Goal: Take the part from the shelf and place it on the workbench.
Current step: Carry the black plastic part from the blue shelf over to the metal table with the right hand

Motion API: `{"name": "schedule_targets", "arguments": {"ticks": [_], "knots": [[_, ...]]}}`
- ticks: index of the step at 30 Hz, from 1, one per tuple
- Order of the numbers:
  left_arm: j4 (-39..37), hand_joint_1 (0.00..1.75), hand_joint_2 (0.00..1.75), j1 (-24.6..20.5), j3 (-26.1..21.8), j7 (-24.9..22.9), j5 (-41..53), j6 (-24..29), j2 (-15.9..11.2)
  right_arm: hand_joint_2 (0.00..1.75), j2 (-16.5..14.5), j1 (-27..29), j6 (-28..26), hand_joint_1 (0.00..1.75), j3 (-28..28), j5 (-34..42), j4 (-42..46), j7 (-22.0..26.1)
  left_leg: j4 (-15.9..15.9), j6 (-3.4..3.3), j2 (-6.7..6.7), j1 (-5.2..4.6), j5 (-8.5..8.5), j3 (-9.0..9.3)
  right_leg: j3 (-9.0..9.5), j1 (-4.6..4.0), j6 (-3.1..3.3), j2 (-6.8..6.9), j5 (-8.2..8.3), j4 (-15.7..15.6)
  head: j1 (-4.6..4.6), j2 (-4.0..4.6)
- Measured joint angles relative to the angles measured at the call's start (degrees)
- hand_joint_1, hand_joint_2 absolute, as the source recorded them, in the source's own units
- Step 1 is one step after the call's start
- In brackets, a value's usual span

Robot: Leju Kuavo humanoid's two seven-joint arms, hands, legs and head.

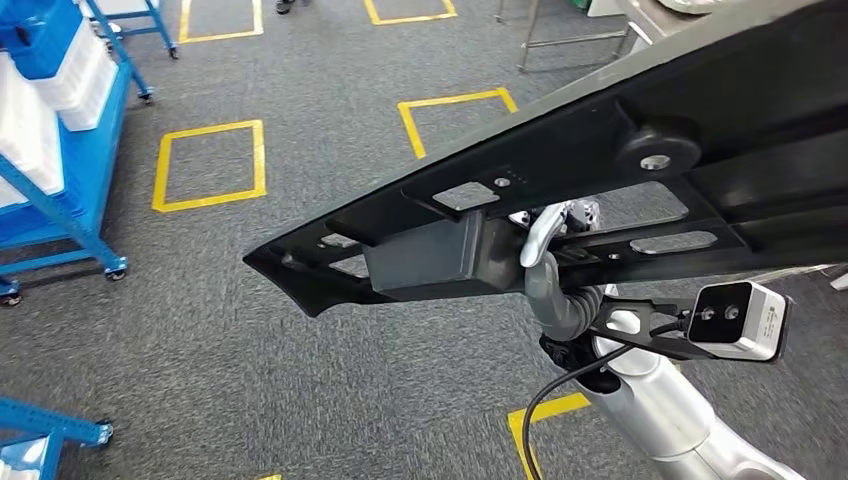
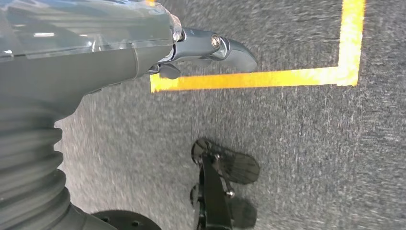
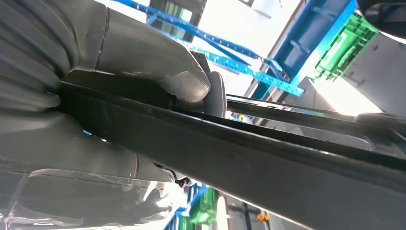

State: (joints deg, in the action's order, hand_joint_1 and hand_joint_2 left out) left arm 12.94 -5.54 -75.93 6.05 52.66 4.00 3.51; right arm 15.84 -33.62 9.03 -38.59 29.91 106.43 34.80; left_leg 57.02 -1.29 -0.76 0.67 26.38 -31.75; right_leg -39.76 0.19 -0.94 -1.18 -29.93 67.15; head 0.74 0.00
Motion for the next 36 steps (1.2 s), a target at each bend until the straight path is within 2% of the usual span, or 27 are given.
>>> {"name": "schedule_targets", "arguments": {"ticks": [1, 2, 3, 4, 5, 7, 8, 9, 11, 12, 14, 16, 17, 18, 19, 20, 22, 24, 25, 27, 29, 31, 32, 33, 34, 35, 36], "knots": [[0.0, 0.0, 1.75, 0.1, 0.0, -0.01, -0.02, 0.0, -0.01, 1.75, -0.02, -0.05, 0.01, 1.75, -0.13, 0.03, 0.0, -0.01, 0.0, -0.07, 0.81, -0.13, 0.04, -0.03, -1.78, 0.18, -0.2, 0.52, -1.57, 3.79, 0.0, 0.0], [0.0, 0.0, 1.75, 0.16, 0.0, -0.01, -0.05, 0.0, -0.01, 1.75, -0.04, -0.05, 0.03, 1.75, -0.25, 0.11, -0.01, -0.04, 0.01, -0.12, 1.61, -0.2, 0.08, -0.05, -3.0, 0.36, -0.37, 0.73, -2.29, 6.41, 0.0, 0.0], [0.0, 0.0, 1.75, 0.18, 0.0, -0.02, -0.07, 0.0, -0.02, 1.75, -0.04, -0.07, 0.05, 1.75, -0.33, 0.24, -0.02, -0.13, 0.02, -0.13, 2.38, -0.24, 0.12, -0.06, -3.28, 0.51, -0.5, 0.86, -2.03, 7.12, 0.0, 0.0], [0.0, 0.0, 1.75, 0.15, 0.0, -0.02, -0.07, -0.01, -0.02, 1.75, -0.03, -0.13, 0.07, 1.75, -0.38, 0.45, -0.02, -0.27, 0.03, -0.1, 3.09, -0.25, 0.18, -0.03, -2.34, 0.6, -0.56, 1.1, -0.75, 5.42, 0.0, 0.0], [0.0, 0.0, 1.75, 0.11, 0.0, -0.02, -0.08, -0.01, -0.01, 1.75, -0.02, -0.24, 0.1, 1.75, -0.4, 0.7, -0.03, -0.4, 0.05, -0.01, 3.74, -0.26, 0.27, 0.05, -0.39, 0.61, -0.51, 1.71, 1.1, 1.87, 0.0, 0.0], [0.0, 0.0, 1.75, 0.06, 0.0, -0.02, -0.08, -0.02, 0.01, 1.75, -0.01, -0.62, 0.19, 1.75, -0.41, 1.12, -0.03, -0.63, 0.15, 0.36, 4.83, -0.44, 0.54, 0.24, 3.78, 0.21, -0.09, 4.16, 3.69, -5.91, 0.0, 0.0], [0.0, 0.0, 1.75, 0.05, 0.0, -0.02, -0.08, -0.02, 0.02, 1.75, -0.01, -0.81, 0.24, 1.75, -0.43, 1.25, -0.04, -0.66, 0.22, 0.62, 5.31, -0.57, 0.68, 0.32, 4.92, -0.08, 0.2, 4.96, 4.17, -8.15, 0.0, 0.0], [0.0, 0.0, 1.75, 0.05, 0.0, -0.02, -0.08, -0.01, 0.02, 1.75, 0.01, -0.95, 0.27, 1.75, -0.45, 1.34, -0.05, -0.68, 0.27, 0.91, 5.82, -0.67, 0.81, 0.39, 5.29, -0.36, 0.48, 5.23, 4.14, -9.08, 0.0, 0.0], [0.0, 0.0, 1.75, -0.01, 0.0, -0.02, -0.08, 0.0, 0.02, 1.75, 0.12, -1.04, 0.33, 1.75, -0.5, 1.43, -0.09, -0.72, 0.23, 1.53, 6.79, -0.68, 1.04, 0.53, 5.18, -0.49, 1.09, 3.93, 4.33, -9.28, 0.0, 0.0], [0.0, 0.0, 1.75, -0.08, 0.0, -0.01, -0.07, -0.01, 0.01, 1.75, 0.19, -1.07, 0.37, 1.75, -0.52, 1.45, -0.11, -0.69, 0.55, 1.84, 6.41, -0.55, 1.44, 0.5, 5.22, -0.39, 1.41, 3.31, 4.48, -9.49, 0.0, 0.0], [0.0, 0.0, 1.75, -0.18, 0.01, 0.0, 0.0, -0.09, 0.01, 1.75, 0.19, -1.0, 0.61, 1.75, -0.61, 1.4, -0.29, -0.53, 4.02, 2.37, 4.03, -0.29, 3.76, -0.88, 5.39, -0.06, 2.09, 2.22, 4.8, -9.91, 0.02, 0.0], [0.0, 0.0, 1.75, 0.0, 0.04, 0.08, 0.2, -0.38, 0.04, 1.75, -0.1, -0.12, 1.41, 1.75, -0.74, 0.81, -0.86, -0.31, 11.81, 2.67, 1.73, -0.12, 7.49, -4.4, 5.39, -0.05, 2.42, 1.03, 4.86, -9.96, 0.03, 0.0], [0.0, 0.0, 1.75, 0.14, 0.07, 0.16, 0.35, -0.57, 0.05, 1.75, -0.42, 0.62, 1.99, 1.75, -0.87, 0.31, -1.28, -0.26, 15.3, 2.78, 1.38, -0.08, 8.67, -6.13, 5.39, -0.09, 2.48, 0.29, 4.86, -9.93, 0.02, 0.0], [0.0, 0.0, 1.75, 0.23, 0.11, 0.27, 0.48, -0.76, 0.05, 1.75, -0.84, 1.38, 2.68, 1.75, -1.04, -0.3, -1.79, -0.24, 17.04, 2.85, 1.25, -0.06, 8.77, -7.11, 5.39, -0.1, 2.48, -0.5, 4.86, -9.88, 0.02, 0.0], [0.0, 0.0, 1.75, 0.26, 0.19, 0.4, 0.6, -0.9, 0.05, 1.75, -1.37, 2.05, 3.42, 1.75, -1.26, -0.91, -2.33, -0.25, 16.36, 2.86, 1.19, -0.03, 7.64, -6.98, 5.41, -0.08, 2.46, -1.31, 4.85, -9.79, 0.02, 0.0], [0.0, 0.0, 1.75, 0.22, 0.29, 0.52, 0.72, -1.01, 0.05, 1.75, -2.07, 2.66, 4.31, 1.75, -1.48, -1.69, -2.92, -0.27, 13.52, 2.84, 0.97, 0.04, 5.61, -5.8, 5.43, -0.04, 2.4, -2.11, 4.81, -9.66, 0.02, 0.0], [0.0, 0.0, 1.75, 0.1, 0.53, 0.73, 0.91, -1.25, 0.07, 1.75, -3.81, 4.08, 6.16, 1.75, -1.78, -3.68, -4.05, -0.37, 5.45, 2.72, -1.39, 0.36, 1.88, -2.29, 5.33, 0.01, 2.04, -3.58, 4.67, -9.23, 0.02, 0.0], [0.0, 0.0, 1.75, 0.1, 0.67, 0.83, 0.97, -1.55, 0.12, 1.75, -5.74, 5.95, 7.82, 1.75, -2.04, -6.1, -5.06, -0.46, 1.32, 2.44, -3.62, 0.58, 0.85, -0.41, 4.89, 0.06, 1.42, -4.86, 4.73, -8.93, 0.03, 0.0], [0.0, 0.0, 1.75, 0.11, 0.69, 0.84, 0.95, -1.67, 0.15, 1.75, -6.5, 6.91, 8.57, 1.75, -2.22, -7.17, -5.53, -0.36, 1.09, 2.22, -3.77, 0.51, 1.01, -0.25, 4.68, 0.14, 1.05, -5.44, 4.89, -8.95, 0.03, 0.0], [0.0, 0.0, 1.75, 0.09, 0.7, 0.86, 0.78, -1.8, 0.24, 1.75, -7.51, 8.58, 10.02, 1.75, -2.65, -8.83, -6.53, 0.11, 0.78, 1.52, -2.62, 0.5, 0.71, -0.12, 4.48, 0.28, 0.36, -6.17, 5.04, -9.08, 0.02, 0.0], [0.0, 0.0, 1.75, 0.05, 0.7, 0.96, 0.51, -1.83, 0.37, 1.75, -8.21, 9.62, 11.26, 1.75, -2.96, -9.81, -7.58, 0.77, 0.26, 0.72, -1.22, 0.58, 0.35, 0.03, 3.25, 0.12, -0.1, -3.85, 3.38, -6.7, -0.01, 0.0], [0.0, 0.0, 1.75, 0.28, 0.69, 1.03, 0.33, -1.84, 0.42, 1.75, -9.06, 10.31, 12.29, 1.75, -3.1, -10.45, -8.62, 1.2, 0.1, 0.29, 0.31, 0.37, 0.27, 0.02, 0.03, 0.07, -0.35, -0.39, -0.26, 0.03, -0.02, 0.0], [0.0, 0.0, 1.75, 0.43, 0.69, 1.03, 0.27, -1.84, 0.43, 1.75, -9.49, 10.7, 12.68, 1.75, -3.15, -10.67, -9.09, 1.27, 0.11, 0.21, 1.12, 0.24, 0.3, -0.01, -1.76, 0.13, -0.45, 0.4, -1.78, 3.8, -0.02, 0.0], [0.0, 0.0, 1.75, 0.53, 0.68, 1.04, 0.24, -1.84, 0.43, 1.75, -9.86, 11.14, 13.0, 1.75, -3.22, -10.87, -9.51, 1.29, 0.11, 0.18, 1.9, 0.15, 0.33, -0.03, -2.94, 0.17, -0.49, 0.78, -2.47, 6.33, -0.02, 0.0], [0.0, 0.0, 1.75, 0.57, 0.68, 1.05, 0.21, -1.86, 0.45, 1.75, -10.17, 11.51, 13.27, 1.75, -3.3, -11.05, -9.83, 1.29, 0.12, 0.15, 2.66, 0.08, 0.37, -0.03, -3.09, 0.18, -0.45, 0.97, -2.12, 6.83, -0.02, 0.0], [0.0, 0.0, 1.75, 0.56, 0.68, 1.07, 0.19, -1.9, 0.48, 1.75, -10.46, 11.75, 13.48, 1.75, -3.37, -11.21, -10.06, 1.27, 0.12, 0.17, 3.37, 0.02, 0.43, 0.02, -2.03, 0.15, -0.32, 1.2, -0.83, 4.99, -0.02, 0.0], [0.0, 0.0, 1.75, 0.53, 0.68, 1.1, 0.18, -1.95, 0.52, 1.75, -10.76, 11.86, 13.64, 1.75, -3.43, -11.31, -10.19, 1.25, 0.12, 0.24, 4.0, -0.03, 0.5, 0.12, 0.12, 0.04, -0.07, 1.78, 1.01, 1.21, -0.02, 0.0]]}}
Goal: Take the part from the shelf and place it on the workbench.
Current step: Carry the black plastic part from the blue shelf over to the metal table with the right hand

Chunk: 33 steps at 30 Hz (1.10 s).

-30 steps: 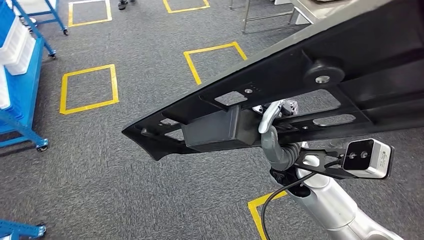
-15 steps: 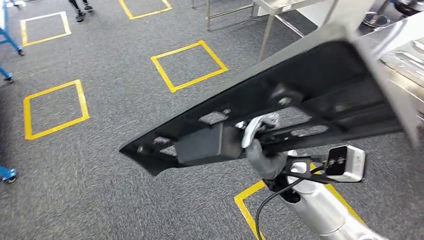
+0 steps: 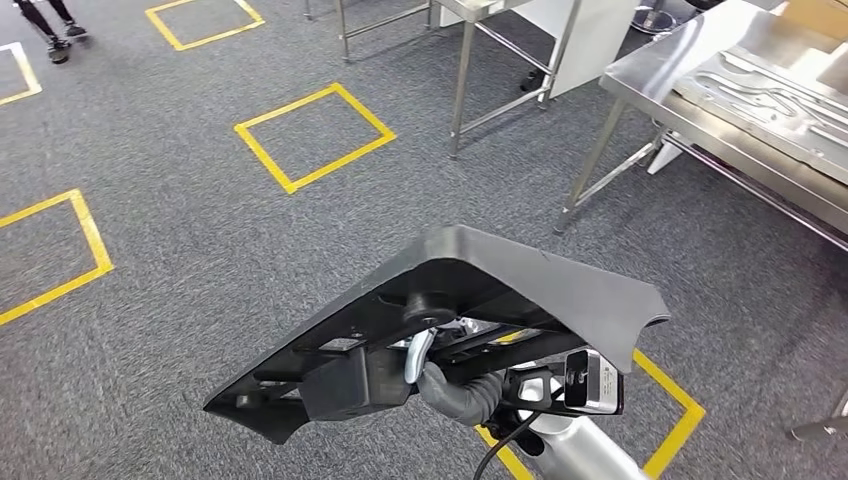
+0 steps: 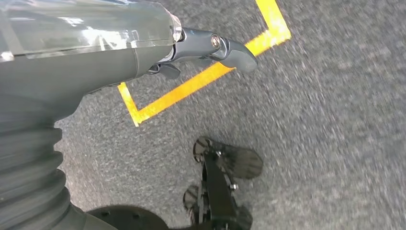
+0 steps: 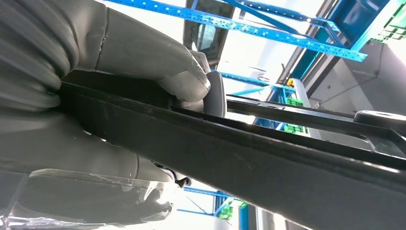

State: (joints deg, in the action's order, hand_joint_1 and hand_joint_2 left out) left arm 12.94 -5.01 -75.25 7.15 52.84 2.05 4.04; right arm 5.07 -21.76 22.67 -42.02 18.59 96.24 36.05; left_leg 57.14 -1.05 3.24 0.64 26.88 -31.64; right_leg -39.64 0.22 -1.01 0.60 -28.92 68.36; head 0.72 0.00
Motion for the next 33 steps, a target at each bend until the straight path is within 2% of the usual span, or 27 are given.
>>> {"name": "schedule_targets", "arguments": {"ticks": [2, 3, 4, 6, 8, 10, 11, 12, 13, 14, 15, 16, 17, 18, 19, 21, 22, 23, 24, 25, 26, 27, 28, 29, 30, 31, 33], "knots": [[0.0, 0.0, 1.75, -0.03, 0.0, 0.08, 0.0, -0.09, 0.11, 1.75, -0.66, -0.04, 0.14, 1.75, -0.06, -0.1, -0.02, -0.04, 0.03, 0.34, 1.08, -0.23, 0.24, 0.26, 4.29, -0.56, 0.69, 2.11, 2.45, -7.81, 0.0, 0.0], [0.0, 0.0, 1.75, -0.03, 0.0, 0.14, -0.01, -0.12, 0.15, 1.75, -0.95, -0.08, 0.2, 1.75, -0.07, -0.12, 0.0, -0.06, 0.05, 0.59, 1.57, -0.34, 0.37, 0.37, 5.43, -0.85, 1.02, 2.74, 2.9, -9.97, 0.0, 0.0], [0.0, 0.0, 1.75, -0.02, 0.0, 0.19, -0.02, -0.13, 0.17, 1.75, -1.15, -0.09, 0.27, 1.75, -0.07, -0.14, 0.02, -0.07, 0.04, 0.87, 2.07, -0.42, 0.48, 0.47, 5.73, -1.09, 1.27, 2.83, 2.86, -10.72, 0.0, 0.0], [0.0, 0.0, 1.75, -0.1, 0.0, 0.36, -0.05, -0.13, 0.21, 1.75, -1.36, -0.03, 0.45, 1.75, -0.08, -0.21, 0.1, -0.19, 0.03, 1.48, 2.77, -0.43, 0.74, 0.65, 5.69, -0.99, 1.76, 1.5, 3.14, -10.93, 0.0, 0.0], [0.0, 0.0, 1.75, -0.17, 0.01, 0.51, -0.04, -0.15, 0.25, 1.75, -1.58, -0.08, 0.55, 1.75, -0.08, -0.24, 0.24, -0.33, 1.85, 2.02, 0.97, -0.26, 2.19, 0.09, 5.92, -0.57, 2.4, 0.37, 3.51, -11.44, 0.01, 0.0], [0.0, 0.0, 1.75, -0.03, 0.02, 0.58, 0.03, -0.26, 0.28, 1.75, -2.03, -0.16, 0.48, 1.75, -0.08, -0.22, 0.32, -0.58, 8.13, 2.4, -1.81, -0.06, 5.67, -2.66, 6.03, -0.39, 2.83, -0.77, 3.7, -11.63, 0.02, 0.0], [0.0, 0.0, 1.75, 0.1, 0.02, 0.57, 0.08, -0.34, 0.31, 1.75, -2.24, -0.14, 0.37, 1.75, -0.08, -0.21, 0.32, -0.78, 12.28, 2.54, -2.44, -0.02, 7.47, -4.65, 5.99, -0.43, 2.9, -1.47, 3.71, -11.57, 0.02, 0.0], [0.0, 0.0, 1.75, 0.23, 0.02, 0.57, 0.1, -0.4, 0.31, 1.75, -2.35, -0.09, 0.26, 1.75, -0.08, -0.21, 0.32, -0.97, 15.57, 2.66, -2.68, 0.02, 8.5, -6.32, 5.96, -0.46, 2.91, -2.22, 3.71, -11.48, 0.02, 0.0], [0.0, 0.0, 1.75, 0.31, 0.02, 0.56, 0.11, -0.44, 0.31, 1.75, -2.39, -0.04, 0.15, 1.75, -0.08, -0.2, 0.32, -1.09, 16.97, 2.73, -2.75, 0.05, 8.37, -7.18, 5.94, -0.46, 2.9, -3.02, 3.69, -11.37, 0.02, 0.0], [0.0, 0.0, 1.75, 0.35, 0.02, 0.56, 0.11, -0.49, 0.31, 1.75, -2.41, -0.01, 0.08, 1.75, -0.08, -0.21, 0.33, -1.16, 15.96, 2.75, -2.83, 0.1, 7.06, -6.92, 5.95, -0.44, 2.86, -3.82, 3.65, -11.23, 0.02, 0.0], [0.0, 0.0, 1.75, 0.36, 0.02, 0.56, 0.11, -0.5, 0.31, 1.75, -2.45, 0.01, 0.05, 1.75, -0.08, -0.2, 0.35, -1.17, 12.76, 2.76, -3.19, 0.2, 4.89, -5.6, 5.97, -0.38, 2.75, -4.61, 3.57, -11.06, 0.02, 0.0], [0.0, 0.0, 1.75, 0.36, 0.02, 0.56, 0.13, -0.51, 0.31, 1.75, -2.5, 0.0, 0.04, 1.75, -0.07, -0.2, 0.4, -1.19, 8.52, 2.72, -4.18, 0.37, 2.76, -3.76, 5.96, -0.3, 2.57, -5.37, 3.45, -10.81, 0.02, 0.0], [0.0, 0.0, 1.75, 0.36, 0.02, 0.55, 0.15, -0.54, 0.32, 1.75, -2.55, -0.02, 0.03, 1.75, -0.06, -0.19, 0.48, -1.21, 4.82, 2.65, -5.49, 0.49, 1.38, -2.1, 5.83, -0.29, 2.3, -6.08, 3.32, -10.48, 0.02, 0.0], [0.0, 0.0, 1.75, 0.36, 0.02, 0.51, 0.18, -0.57, 0.32, 1.75, -2.62, -0.01, 0.02, 1.75, -0.03, -0.17, 0.59, -1.31, 2.36, 2.48, -6.55, 0.59, 0.65, -0.97, 5.6, -0.26, 1.97, -6.75, 3.28, -10.22, 0.02, 0.0], [0.0, 0.0, 1.75, 0.35, 0.02, 0.47, 0.21, -0.6, 0.33, 1.75, -2.68, 0.01, -0.02, 1.75, 0.03, -0.16, 0.69, -1.44, 1.27, 2.23, -7.2, 0.58, 0.6, -0.47, 5.35, -0.2, 1.62, -7.35, 3.31, -10.08, 0.02, 0.0], [0.0, 0.0, 1.75, 0.23, 0.02, 0.38, 0.25, -0.63, 0.4, 1.75, -2.75, 0.18, -0.08, 1.75, 0.32, -0.11, 0.93, -1.77, 1.06, 1.5, -6.48, 0.47, 0.51, -0.37, 4.94, -0.11, 0.89, -8.46, 3.6, -10.19, 0.02, 0.0], [-0.01, 0.0, 1.75, 0.12, 0.02, 0.3, 0.22, -0.6, 0.49, 1.75, -2.75, 0.28, -0.08, 1.75, 0.53, -0.09, 1.08, -1.91, 0.84, 1.06, -5.86, 0.48, 0.32, -0.32, 4.78, -0.12, 0.59, -7.94, 3.46, -10.05, 0.02, 0.0], [-0.01, 0.0, 1.75, 0.05, 0.02, 0.22, 0.18, -0.56, 0.58, 1.75, -2.76, 0.33, -0.05, 1.75, 0.74, -0.06, 1.24, -2.06, 0.59, 0.61, -5.21, 0.52, 0.13, -0.26, 4.33, -0.22, 0.28, -6.6, 2.81, -9.19, 0.01, 0.0], [-0.02, 0.0, 1.75, 0.03, 0.02, 0.13, 0.14, -0.52, 0.68, 1.75, -2.79, 0.3, -0.02, 1.75, 0.89, -0.04, 1.41, -2.21, 0.36, 0.23, -4.51, 0.56, 0.0, -0.23, 3.36, -0.3, 0.0, -4.79, 1.49, -7.14, 0.01, 0.0], [-0.02, 0.0, 1.75, 0.08, 0.02, 0.04, 0.1, -0.47, 0.71, 1.75, -2.82, 0.26, 0.03, 1.75, 0.99, 0.0, 1.51, -2.37, 0.29, -0.03, -3.75, 0.45, -0.03, -0.2, 1.83, -0.28, -0.24, -2.81, -0.35, -3.88, 0.0, 0.0], [-0.02, 0.0, 1.75, 0.17, 0.02, -0.02, 0.1, -0.4, 0.72, 1.75, -2.86, 0.19, 0.08, 1.75, 1.05, 0.04, 1.56, -2.6, 0.28, -0.18, -2.98, 0.37, 0.02, -0.24, -0.12, -0.18, -0.5, -1.66, -2.28, 0.14, 0.0, 0.0], [-0.02, 0.0, 1.75, 0.24, 0.01, -0.12, 0.09, -0.32, 0.73, 1.75, -2.9, 0.18, 0.11, 1.75, 1.1, 0.09, 1.59, -2.84, 0.29, -0.23, -2.2, 0.31, 0.07, -0.26, -1.92, -0.03, -0.72, -1.2, -3.71, 3.84, 0.0, 0.0], [-0.02, 0.0, 1.75, 0.26, 0.01, -0.24, 0.09, -0.22, 0.73, 1.75, -2.91, 0.17, 0.14, 1.75, 1.18, 0.15, 1.58, -3.1, 0.3, -0.23, -1.41, 0.29, 0.14, -0.26, -3.01, 0.1, -0.86, -1.0, -4.15, 6.04, 0.0, 0.0], [-0.02, 0.0, 1.75, 0.22, 0.0, -0.33, 0.09, -0.13, 0.74, 1.75, -2.92, 0.12, 0.15, 1.75, 1.3, 0.2, 1.57, -3.34, 0.3, -0.19, -0.7, 0.28, 0.21, -0.22, -2.99, 0.19, -0.93, -0.82, -3.5, 6.03, 0.0, 0.0], [-0.02, 0.0, 1.75, 0.14, 0.0, -0.4, 0.1, -0.07, 0.78, 1.75, -2.93, 0.02, 0.15, 1.75, 1.44, 0.24, 1.57, -3.51, 0.31, -0.11, -0.04, 0.28, 0.3, -0.11, -1.7, 0.21, -0.87, -0.46, -1.91, 3.62, 0.0, 0.0], [-0.02, 0.0, 1.75, 0.06, 0.01, -0.44, 0.1, -0.05, 0.83, 1.75, -2.94, -0.13, 0.15, 1.75, 1.62, 0.27, 1.57, -3.63, 0.3, 0.01, 0.56, 0.26, 0.43, 0.08, 0.48, 0.13, -0.65, 0.35, 0.12, -0.38, 0.0, 0.0], [-0.02, 0.0, 1.75, -0.05, 0.02, -0.44, 0.11, -0.05, 0.97, 1.75, -2.98, -0.54, 0.16, 1.75, 1.9, 0.34, 1.57, -3.72, 0.36, 0.48, 1.61, 0.02, 0.76, 0.44, 4.52, -0.55, 0.14, 2.85, 2.68, -8.0, 0.01, 0.0]]}}
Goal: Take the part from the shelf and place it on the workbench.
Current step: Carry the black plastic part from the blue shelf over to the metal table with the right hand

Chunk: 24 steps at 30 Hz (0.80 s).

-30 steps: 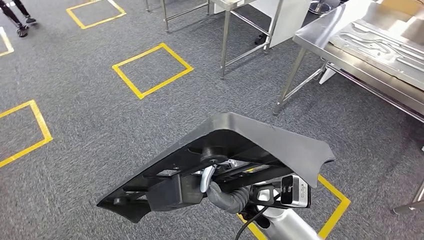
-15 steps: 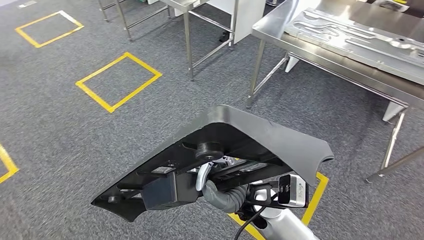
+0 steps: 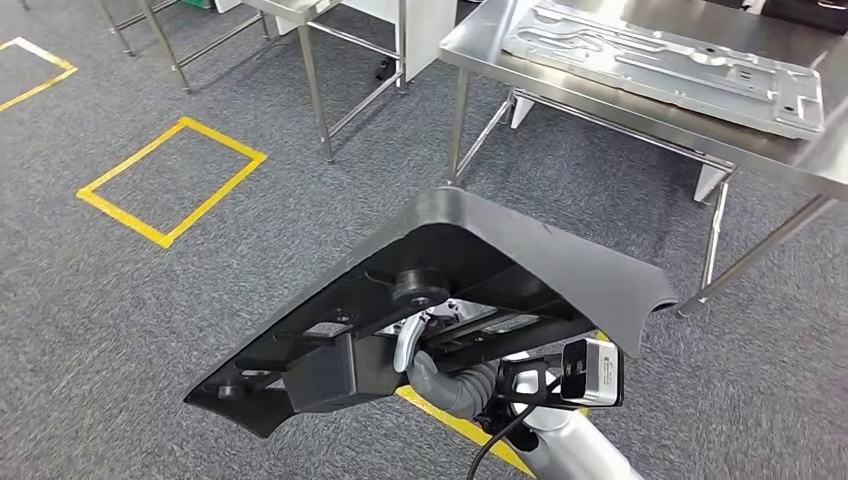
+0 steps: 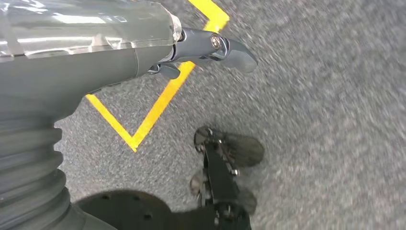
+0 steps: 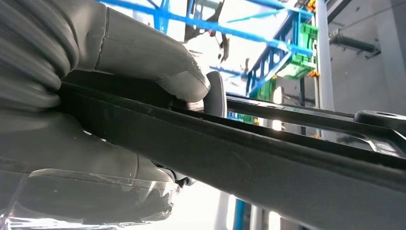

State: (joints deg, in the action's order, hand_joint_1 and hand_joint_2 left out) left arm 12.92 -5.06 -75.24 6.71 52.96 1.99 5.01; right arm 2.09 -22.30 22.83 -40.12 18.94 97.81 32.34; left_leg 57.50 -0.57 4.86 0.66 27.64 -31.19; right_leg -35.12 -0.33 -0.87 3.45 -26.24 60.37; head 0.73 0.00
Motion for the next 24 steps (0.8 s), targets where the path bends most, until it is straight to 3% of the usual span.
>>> {"name": "schedule_targets", "arguments": {"ticks": [2, 4, 6, 8, 10, 11, 12, 13, 15, 17, 19, 21, 23, 24], "knots": [[0.0, 0.0, 1.75, -0.05, 0.01, 0.03, -0.01, -0.05, 0.09, 1.75, -0.07, -0.22, 0.11, 1.75, 0.16, 0.09, -0.01, -0.01, 0.02, 0.57, 1.1, -0.2, 0.29, 0.21, 1.09, -0.6, 0.68, 0.77, 0.32, -2.54, 0.0, 0.0], [0.0, 0.0, 1.75, -0.22, 0.01, 0.26, -0.09, -0.28, 0.13, 1.75, -0.1, -0.21, 0.27, 1.75, 0.33, 0.17, -0.01, -0.01, -0.01, 1.16, 1.94, -0.17, 0.58, 0.43, 1.02, -0.44, 1.21, -0.7, 0.59, -2.84, -0.01, 0.0], [0.0, 0.0, 1.75, -0.37, 0.01, 0.68, -0.29, -0.63, 0.12, 1.75, -0.2, -0.29, 0.39, 1.75, 0.46, 0.27, -0.03, 0.04, 2.08, 1.69, -0.16, 0.01, 2.13, -0.24, 1.28, 0.04, 1.87, -2.01, 0.95, -3.4, 0.01, 0.0], [0.0, 0.0, 1.75, -0.26, 0.0, 1.02, -0.48, -0.95, 0.11, 1.75, -0.43, -0.33, 0.47, 1.75, 0.47, 0.35, -0.1, 0.09, 8.89, 2.1, -3.36, 0.2, 5.62, -3.38, 1.41, 0.3, 2.29, -3.4, 1.1, -3.59, 0.03, 0.0], [0.0, 0.0, 1.75, -0.05, -0.01, 1.27, -0.55, -1.21, 0.13, 1.75, -0.56, -0.15, 0.49, 1.75, 0.45, 0.36, -0.24, 0.1, 15.9, 2.42, -4.3, 0.24, 7.94, -7.09, 1.4, 0.31, 2.38, -5.03, 1.08, -3.47, 0.04, 0.0], [0.0, 0.0, 1.75, 0.0, -0.01, 1.4, -0.55, -1.31, 0.13, 1.75, -0.56, -0.01, 0.49, 1.75, 0.45, 0.36, -0.3, 0.1, 16.83, 2.5, -4.38, 0.26, 7.5, -7.85, 1.41, 0.32, 2.34, -5.87, 1.04, -3.36, 0.04, 0.0], [0.0, 0.0, 1.75, 0.01, -0.02, 1.53, -0.55, -1.38, 0.11, 1.75, -0.56, 0.13, 0.49, 1.75, 0.46, 0.34, -0.33, 0.1, 15.22, 2.51, -4.5, 0.32, 5.83, -7.42, 1.47, 0.38, 2.24, -6.73, 0.97, -3.21, 0.04, 0.0], [0.0, 0.0, 1.75, -0.01, -0.02, 1.64, -0.55, -1.43, 0.09, 1.75, -0.56, 0.25, 0.49, 1.75, 0.47, 0.32, -0.34, 0.1, 11.69, 2.5, -4.9, 0.42, 3.46, -6.03, 1.53, 0.45, 2.07, -7.56, 0.84, -3.01, 0.04, 0.0], [0.0, 0.0, 1.75, -0.04, -0.01, 1.84, -0.54, -1.51, 0.05, 1.75, -0.56, 0.38, 0.49, 1.75, 0.49, 0.17, -0.33, 0.16, 4.11, 2.28, -7.28, 0.76, 0.13, -2.73, 1.41, 0.54, 1.54, -9.14, 0.52, -2.41, 0.03, 0.0], [0.0, 0.0, 1.75, -0.04, -0.01, 1.93, -0.52, -1.59, 0.04, 1.75, -0.55, 0.6, 0.5, 1.75, 0.53, -0.07, -0.3, 0.3, 1.24, 1.73, -8.84, 0.82, -0.3, -1.41, 0.95, 0.6, 0.84, -10.41, 0.51, -2.07, 0.03, 0.0], [0.0, 0.0, 1.75, -0.15, -0.01, 1.96, -0.52, -1.68, 0.06, 1.75, -0.52, 0.99, 0.51, 1.75, 0.67, -0.31, -0.17, 0.41, 0.96, 0.96, -7.95, 0.74, -0.45, -1.32, 0.62, 0.72, 0.11, -11.38, 0.73, -2.2, 0.03, 0.0], [0.0, 0.0, 1.75, -0.29, -0.01, 2.01, -0.52, -1.78, 0.11, 1.75, -0.5, 1.24, 0.51, 1.75, 0.98, -0.42, 0.08, 0.49, 0.51, 0.11, -6.69, 0.81, -0.74, -1.14, -0.15, 0.62, -0.47, -9.27, -0.25, -0.79, 0.02, 0.0], [0.0, 0.0, 1.75, -0.22, -0.01, 2.05, -0.52, -1.82, 0.13, 1.75, -0.49, 1.32, 0.51, 1.75, 1.25, -0.46, 0.26, 0.57, 0.25, -0.49, -5.22, 0.65, -0.82, -1.06, -3.03, 0.6, -0.9, -5.4, -3.46, 5.07, 0.0, 0.0], [0.0, 0.0, 1.75, -0.11, -0.02, 2.05, -0.52, -1.84, 0.11, 1.75, -0.48, 1.4, 0.51, 1.75, 1.31, -0.5, 0.28, 0.58, 0.24, -0.65, -4.46, 0.53, -0.77, -1.08, -5.03, 0.71, -1.07, -4.33, -5.24, 9.06, 0.01, 0.0]]}}
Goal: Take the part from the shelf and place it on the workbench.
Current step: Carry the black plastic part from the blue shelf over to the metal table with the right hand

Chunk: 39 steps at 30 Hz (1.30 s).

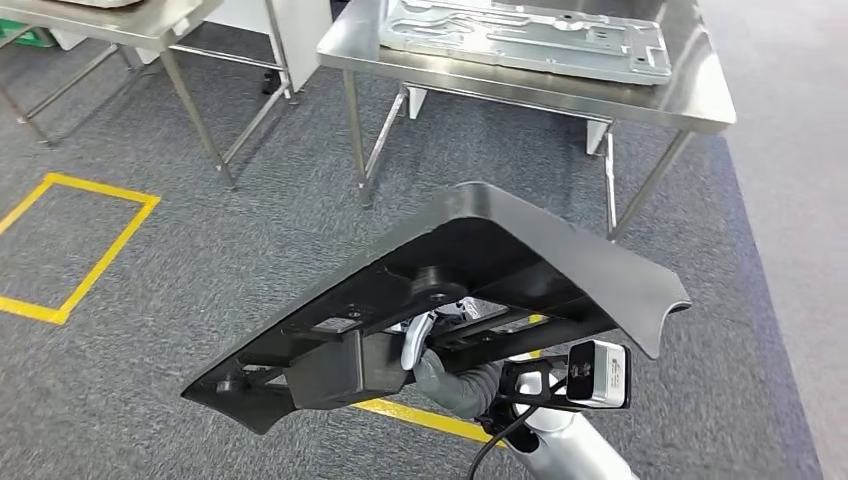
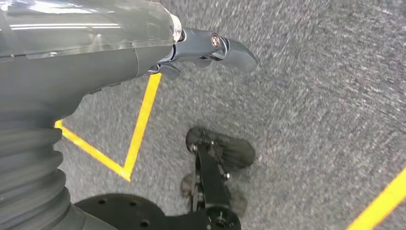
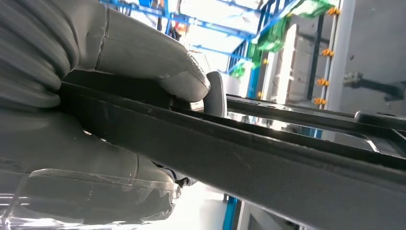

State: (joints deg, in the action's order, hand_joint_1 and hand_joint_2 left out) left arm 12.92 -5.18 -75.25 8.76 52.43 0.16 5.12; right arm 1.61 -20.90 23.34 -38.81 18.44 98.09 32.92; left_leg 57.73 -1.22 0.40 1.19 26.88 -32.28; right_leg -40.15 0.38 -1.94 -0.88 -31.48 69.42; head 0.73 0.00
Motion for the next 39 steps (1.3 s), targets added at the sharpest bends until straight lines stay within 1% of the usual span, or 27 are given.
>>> {"name": "schedule_targets", "arguments": {"ticks": [1, 2, 3, 4, 5, 7, 9, 11, 12, 14, 16, 17, 18, 19, 20, 22, 23, 26, 28, 29, 31, 32, 33, 34, 35, 37, 39], "knots": [[0.0, 0.0, 1.75, 0.08, 0.0, 0.0, 0.01, -0.05, -0.02, 1.75, 0.01, 0.15, -0.01, 1.75, 0.02, -0.05, 0.02, 0.01, 0.01, -0.04, 0.74, -0.09, 0.06, -0.01, -1.69, 0.12, -0.13, 0.42, -1.17, 3.35, -0.01, 0.0], [0.0, 0.0, 1.75, 0.12, 0.0, 0.0, 0.01, -0.14, -0.03, 1.75, 0.02, 0.29, -0.03, 1.75, 0.04, -0.2, 0.02, 0.0, 0.02, -0.02, 1.32, -0.14, 0.13, 0.01, -2.54, 0.22, -0.2, 0.55, -1.35, 5.0, -0.01, 0.0], [0.0, 0.0, 1.75, 0.09, 0.0, -0.01, 0.0, -0.32, -0.04, 1.75, 0.03, 0.39, -0.11, 1.75, 0.06, -0.51, 0.04, 0.0, 0.02, 0.04, 1.79, -0.16, 0.2, 0.08, -2.16, 0.28, -0.21, 0.61, -0.42, 4.32, 0.0, 0.0], [0.0, 0.0, 1.75, 0.02, 0.0, -0.01, -0.01, -0.56, -0.05, 1.75, 0.03, 0.45, -0.26, 1.75, 0.09, -0.95, 0.1, 0.01, 0.02, 0.15, 2.12, -0.18, 0.29, 0.2, -0.54, 0.31, -0.09, 0.73, 1.36, 1.33, 0.0, 0.0], [-0.01, 0.0, 1.75, -0.09, 0.0, -0.05, -0.04, -0.85, -0.04, 1.75, 0.03, 0.46, -0.43, 1.75, 0.14, -1.47, 0.21, 0.01, 0.02, 0.27, 2.34, -0.19, 0.37, 0.36, 1.89, 0.23, 0.21, 1.06, 3.33, -3.13, 0.0, 0.0], [-0.02, 0.0, 1.75, -0.29, 0.0, -0.19, -0.23, -1.39, 0.04, 1.75, 0.02, 0.46, -0.67, 1.75, 0.23, -2.3, 0.56, 0.04, 0.0, 0.67, 2.69, -0.29, 0.49, 0.54, 5.72, -0.22, 0.92, 1.87, 5.56, -10.14, 0.0, 0.0], [-0.02, 0.0, 1.75, -0.36, -0.01, -0.36, -0.49, -1.7, 0.1, 1.75, 0.0, 0.51, -0.66, 1.75, 0.36, -2.64, 0.8, 0.09, -0.13, 1.27, 2.91, -0.31, 0.49, 0.61, 6.46, -0.65, 1.41, 2.06, 5.62, -11.75, 0.0, 0.0], [-0.02, 0.0, 1.75, -0.39, -0.02, -0.43, -0.59, -1.84, 0.05, 1.75, -0.03, 0.62, -0.63, 1.75, 0.51, -2.8, 1.02, 0.1, -0.23, 1.94, 2.89, -0.3, 0.64, 0.86, 6.69, -0.52, 1.91, 1.69, 5.89, -12.36, 0.01, 0.0], [-0.02, 0.0, 1.75, -0.39, -0.03, -0.44, -0.6, -1.87, 0.0, 1.75, -0.07, 0.64, -0.62, 1.75, 0.56, -2.83, 1.14, 0.12, 0.5, 2.16, 2.42, -0.28, 1.26, 0.65, 6.96, -0.32, 2.26, 1.56, 6.07, -12.79, 0.01, 0.0], [-0.02, 0.0, 1.75, -0.3, -0.06, -0.44, -0.61, -1.92, -0.12, 1.75, -0.29, 0.68, -0.61, 1.75, 0.58, -2.85, 1.31, 0.15, 5.57, 2.45, 0.96, -0.15, 4.18, -1.56, 7.47, 0.0, 2.78, 1.29, 6.33, -13.43, 0.01, 0.0], [-0.02, 0.0, 1.75, -0.13, -0.1, -0.51, -0.61, -1.96, -0.16, 1.75, -0.49, 0.83, -0.62, 1.75, 0.58, -2.93, 1.31, 0.13, 13.25, 2.71, 0.19, -0.11, 7.4, -5.44, 7.52, -0.05, 3.01, 0.86, 6.28, -13.43, 0.01, 0.0], [-0.02, 0.0, 1.75, -0.06, -0.11, -0.59, -0.61, -1.98, -0.19, 1.75, -0.56, 0.93, -0.64, 1.75, 0.58, -3.01, 1.31, 0.02, 15.58, 2.83, 0.12, -0.09, 7.8, -6.8, 7.53, -0.11, 3.04, 0.6, 6.2, -13.34, 0.01, 0.0], [-0.02, 0.0, 1.75, 0.0, -0.12, -0.69, -0.61, -2.02, -0.2, 1.75, -0.69, 1.0, -0.72, 1.75, 0.58, -3.11, 1.37, -0.2, 15.81, 2.9, 0.12, -0.06, 7.03, -7.2, 7.56, -0.12, 3.02, 0.33, 6.08, -13.18, 0.01, 0.0], [-0.02, 0.0, 1.75, 0.03, -0.13, -0.78, -0.6, -2.06, -0.24, 1.75, -0.9, 1.02, -0.86, 1.75, 0.6, -3.22, 1.52, -0.53, 13.78, 2.93, 0.12, -0.02, 5.22, -6.5, 7.6, -0.1, 2.94, 0.05, 5.91, -12.95, 0.01, 0.0], [-0.02, 0.0, 1.75, 0.01, -0.13, -0.84, -0.55, -2.13, -0.29, 1.75, -1.15, 1.0, -1.07, 1.75, 0.63, -3.35, 1.78, -0.92, 9.99, 2.92, 0.09, 0.04, 2.81, -4.92, 7.64, -0.07, 2.79, -0.2, 5.64, -12.62, 0.01, 0.0], [-0.02, 0.0, 1.75, -0.1, -0.11, -0.89, -0.29, -2.36, -0.38, 1.75, -1.62, 0.97, -1.67, 1.75, 0.82, -3.59, 2.5, -1.65, 3.23, 2.58, -0.23, 0.07, 0.09, -1.89, 7.47, -0.22, 2.28, -0.56, 5.04, -11.82, 0.01, 0.0], [-0.02, 0.0, 1.75, -0.16, -0.09, -0.89, -0.07, -2.5, -0.4, 1.75, -1.77, 0.96, -1.96, 1.75, 0.97, -3.7, 2.88, -1.94, 1.54, 2.28, -0.38, 0.04, -0.22, -1.18, 7.31, -0.32, 2.0, -0.67, 4.84, -11.51, 0.01, 0.0], [-0.02, 0.0, 1.75, -0.19, 0.02, -0.86, 0.66, -2.88, -0.39, 1.75, -1.89, 1.05, -2.8, 1.75, 1.55, -4.0, 4.03, -2.37, 0.9, 1.13, -0.44, -0.08, -0.06, -1.08, 7.09, -0.38, 1.11, -0.7, 4.62, -11.29, 0.01, 0.0], [-0.02, 0.0, 1.75, -0.21, 0.14, -0.85, 0.99, -3.09, -0.4, 1.75, -1.87, 1.11, -3.19, 1.75, 1.86, -4.16, 4.81, -2.38, 0.62, 0.44, -0.31, 0.03, -0.17, -0.87, 6.26, -0.24, 0.5, -0.26, 3.26, -9.25, 0.01, 0.0], [-0.02, 0.0, 1.75, -0.22, 0.19, -0.85, 1.11, -3.15, -0.42, 1.75, -1.87, 1.17, -3.32, 1.75, 1.96, -4.23, 5.17, -2.38, 0.53, 0.2, -0.21, 0.06, -0.16, -0.78, 4.95, -0.15, 0.25, 0.0, 1.8, -6.53, 0.01, 0.0], [-0.02, 0.0, 1.75, -0.23, 0.25, -0.85, 1.25, -3.2, -0.5, 1.75, -1.86, 1.37, -3.62, 1.75, 2.07, -4.44, 5.68, -2.4, 0.53, -0.06, -0.05, -0.01, 0.0, -0.71, 0.83, -0.03, -0.09, 0.32, -1.49, 1.2, 0.01, 0.0], [-0.02, 0.0, 1.75, -0.23, 0.26, -0.85, 1.3, -3.2, -0.53, 1.75, -1.84, 1.52, -3.81, 1.75, 2.07, -4.54, 5.87, -2.46, 0.54, -0.1, 0.01, -0.05, 0.11, -0.64, -0.97, 0.01, -0.16, 0.38, -2.22, 4.21, 0.01, 0.0], [-0.02, 0.0, 1.75, -0.23, 0.28, -0.85, 1.34, -3.2, -0.56, 1.75, -1.81, 1.65, -3.97, 1.75, 2.07, -4.62, 6.02, -2.54, 0.54, -0.11, 0.04, -0.08, 0.23, -0.53, -2.0, 0.01, -0.15, 0.43, -2.07, 5.63, 0.01, 0.0], [-0.02, 0.0, 1.75, -0.23, 0.29, -0.85, 1.38, -3.21, -0.58, 1.75, -1.78, 1.72, -4.1, 1.75, 2.07, -4.66, 6.15, -2.63, 0.54, -0.08, 0.05, -0.1, 0.36, -0.36, -2.12, 0.0, -0.08, 0.48, -1.1, 5.27, 0.01, 0.0], [-0.02, 0.0, 1.75, -0.23, 0.31, -0.85, 1.41, -3.21, -0.59, 1.75, -1.75, 1.75, -4.2, 1.75, 2.07, -4.66, 6.29, -2.72, 0.54, -0.03, 0.05, -0.12, 0.52, -0.12, -1.38, -0.02, 0.08, 0.51, 0.51, 3.32, 0.01, 0.0], [-0.03, 0.0, 1.75, -0.24, 0.33, -0.84, 1.5, -3.25, -0.57, 1.75, -1.72, 1.74, -4.36, 1.75, 2.07, -4.67, 6.72, -2.78, 0.49, 0.16, 0.04, -0.14, 0.93, 0.5, 1.9, -0.21, 0.74, 0.7, 4.42, -3.9, 0.01, 0.0], [-0.04, 0.0, 1.75, -0.29, 0.34, -0.79, 1.57, -3.32, -0.53, 1.75, -1.71, 1.69, -4.55, 1.75, 2.07, -4.67, 7.15, -2.78, 0.43, 0.62, 0.06, -0.26, 1.38, 0.92, 4.69, -0.68, 1.55, 1.03, 6.34, -9.88, 0.0, 0.0]]}}
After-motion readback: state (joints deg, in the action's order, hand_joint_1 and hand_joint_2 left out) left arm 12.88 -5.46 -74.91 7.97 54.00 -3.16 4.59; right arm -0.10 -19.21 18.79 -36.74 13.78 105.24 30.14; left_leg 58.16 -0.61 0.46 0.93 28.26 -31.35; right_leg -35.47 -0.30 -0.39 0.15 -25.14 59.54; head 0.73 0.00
